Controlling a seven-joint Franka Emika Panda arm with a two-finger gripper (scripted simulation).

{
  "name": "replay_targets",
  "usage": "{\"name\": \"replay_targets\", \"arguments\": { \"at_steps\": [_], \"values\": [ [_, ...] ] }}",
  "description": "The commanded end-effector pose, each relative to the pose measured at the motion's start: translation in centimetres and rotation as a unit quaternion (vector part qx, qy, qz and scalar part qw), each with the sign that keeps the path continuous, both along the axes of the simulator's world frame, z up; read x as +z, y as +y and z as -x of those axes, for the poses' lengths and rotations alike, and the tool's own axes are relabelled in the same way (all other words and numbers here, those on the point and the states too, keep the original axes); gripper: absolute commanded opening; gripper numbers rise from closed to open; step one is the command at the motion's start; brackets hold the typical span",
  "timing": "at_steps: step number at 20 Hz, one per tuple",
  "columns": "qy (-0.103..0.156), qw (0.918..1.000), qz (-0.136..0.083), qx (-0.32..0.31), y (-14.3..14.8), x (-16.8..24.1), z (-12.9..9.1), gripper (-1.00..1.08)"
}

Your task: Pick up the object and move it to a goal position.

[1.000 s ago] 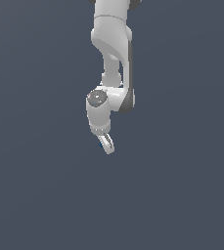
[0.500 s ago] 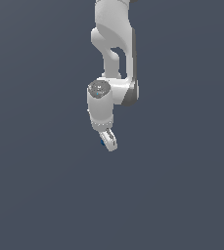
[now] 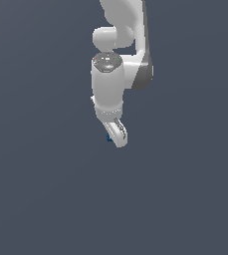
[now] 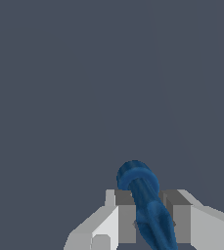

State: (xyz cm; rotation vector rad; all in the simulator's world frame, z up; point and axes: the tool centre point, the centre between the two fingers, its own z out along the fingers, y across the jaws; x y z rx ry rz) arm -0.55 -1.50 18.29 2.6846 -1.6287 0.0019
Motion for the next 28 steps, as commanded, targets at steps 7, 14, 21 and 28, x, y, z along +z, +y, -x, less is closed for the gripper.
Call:
{"name": "replay_targets", "arguments": {
  "at_steps": [7, 14, 21, 28],
  "values": [
    [0.0, 1.0, 0.001, 0.0, 2.2, 8.8, -2.1, -1.0],
    [0.0, 1.0, 0.001, 0.0, 3.8, 15.3, -3.7, -1.0],
    [0.0, 1.0, 0.0, 0.0, 5.2, 20.4, -5.1, -1.0],
    [0.0, 1.0, 0.0, 0.001, 6.2, 24.3, -6.2, -1.0]
  ]
}}
